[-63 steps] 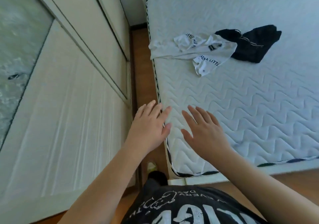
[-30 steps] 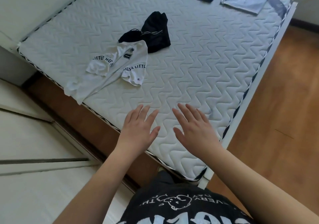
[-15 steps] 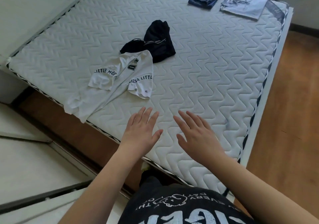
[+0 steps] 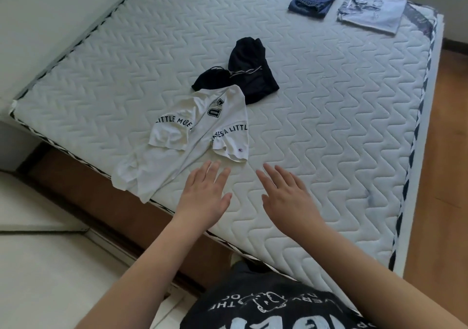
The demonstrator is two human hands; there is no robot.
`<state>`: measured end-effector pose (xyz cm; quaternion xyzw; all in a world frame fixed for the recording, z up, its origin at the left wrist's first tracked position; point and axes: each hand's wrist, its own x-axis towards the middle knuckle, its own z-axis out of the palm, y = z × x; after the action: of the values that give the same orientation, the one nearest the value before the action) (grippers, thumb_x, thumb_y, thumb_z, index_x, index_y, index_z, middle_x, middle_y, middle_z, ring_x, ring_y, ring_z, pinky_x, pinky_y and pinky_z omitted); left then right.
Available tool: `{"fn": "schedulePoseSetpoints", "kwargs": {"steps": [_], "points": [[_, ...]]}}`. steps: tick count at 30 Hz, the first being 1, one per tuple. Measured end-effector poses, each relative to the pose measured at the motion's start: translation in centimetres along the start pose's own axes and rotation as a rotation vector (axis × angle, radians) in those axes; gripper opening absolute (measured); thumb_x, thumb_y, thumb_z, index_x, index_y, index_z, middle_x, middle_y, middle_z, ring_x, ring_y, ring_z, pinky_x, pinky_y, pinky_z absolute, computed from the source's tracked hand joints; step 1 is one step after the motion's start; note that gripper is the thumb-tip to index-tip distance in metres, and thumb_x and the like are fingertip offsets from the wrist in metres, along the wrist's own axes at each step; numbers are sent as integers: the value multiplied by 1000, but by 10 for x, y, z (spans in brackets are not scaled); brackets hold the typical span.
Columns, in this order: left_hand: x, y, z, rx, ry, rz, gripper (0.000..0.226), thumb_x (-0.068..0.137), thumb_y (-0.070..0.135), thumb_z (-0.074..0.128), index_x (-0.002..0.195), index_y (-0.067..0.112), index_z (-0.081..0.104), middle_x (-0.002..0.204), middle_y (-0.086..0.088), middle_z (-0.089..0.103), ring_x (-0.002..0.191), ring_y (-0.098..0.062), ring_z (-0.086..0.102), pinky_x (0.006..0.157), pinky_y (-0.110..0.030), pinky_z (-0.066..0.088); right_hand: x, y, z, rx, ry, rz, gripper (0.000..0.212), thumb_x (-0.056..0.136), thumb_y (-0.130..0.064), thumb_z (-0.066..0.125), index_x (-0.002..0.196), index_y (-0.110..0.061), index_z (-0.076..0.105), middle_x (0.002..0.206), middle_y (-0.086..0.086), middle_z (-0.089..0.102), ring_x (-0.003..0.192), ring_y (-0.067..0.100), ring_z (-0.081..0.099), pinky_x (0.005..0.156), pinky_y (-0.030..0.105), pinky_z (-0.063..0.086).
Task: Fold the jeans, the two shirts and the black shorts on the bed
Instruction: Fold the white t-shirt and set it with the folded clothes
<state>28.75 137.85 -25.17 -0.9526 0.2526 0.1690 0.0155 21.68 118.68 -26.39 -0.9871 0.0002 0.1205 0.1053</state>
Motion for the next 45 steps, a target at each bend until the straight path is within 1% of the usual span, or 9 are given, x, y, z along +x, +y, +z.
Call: {"fn": "schedulePoseSetpoints", "kwargs": {"steps": [2,4,9,15,20,27,32,38,45], "points": [[3,-3,1,-22,13,-1,63,103,46,31,157,26,6,165,-2,4,152,-21,-5,120,-38,-1,2,0,-2,-2,-28,-4,58,104,-32,29,157,-24,5,165,-2,0,151,20,2,121,36,1],[6,-7,5,-36,38,-2,63,102,45,34,157,26,9,165,-3,7,152,-22,-1,120,-38,0,4,-3,-5,-15,-25,-34,59,104,-33,28,157,-25,2,165,-3,-3,151,19,-1,121,36,0],[-2,-16,16,-71,42,-102,61,103,44,32,157,26,10,164,-2,8,152,-21,0,120,-36,0,23,-9,2,-18,2,-131,59,100,-30,41,155,-21,21,163,1,15,150,24,16,120,37,11],[-24,-67,36,-93,26,-232,62,103,44,32,157,27,9,165,-1,5,152,-20,-1,121,-37,0,64,-55,16,8,-47,-231,59,101,-31,38,156,-21,16,164,0,10,150,22,9,120,36,6],[-16,-149,56,-142,41,-310,62,102,41,35,157,27,10,164,-2,10,151,-22,4,120,-36,2,122,-111,41,7,-95,-293,60,100,-30,41,156,-21,18,163,1,15,150,23,14,120,38,11],[32,-300,106,-211,-78,-279,63,101,41,38,157,25,14,163,-5,15,151,-23,9,120,-37,9,227,-211,100,-10,-313,-245,63,101,-32,36,157,-21,8,164,0,7,150,22,9,119,37,10],[63,-386,130,-205,-110,-239,65,97,39,46,156,22,22,159,-5,28,146,-25,24,117,-41,22,280,-232,128,-8,-447,-138,64,100,-26,35,157,-20,6,165,0,3,149,22,9,119,37,10],[106,-421,165,-247,-260,-229,64,100,37,40,157,20,15,162,-7,20,148,-26,20,117,-41,23,327,-245,158,51,-602,-31,67,97,-25,38,157,-22,7,164,-3,4,149,21,11,117,39,18],[165,-423,196,-412,-319,-249,60,100,33,42,153,11,25,159,-9,26,144,-27,27,116,-40,25,370,-242,196,109,-744,42,65,98,-26,35,157,-23,8,164,-4,4,149,22,11,118,39,18]]}}
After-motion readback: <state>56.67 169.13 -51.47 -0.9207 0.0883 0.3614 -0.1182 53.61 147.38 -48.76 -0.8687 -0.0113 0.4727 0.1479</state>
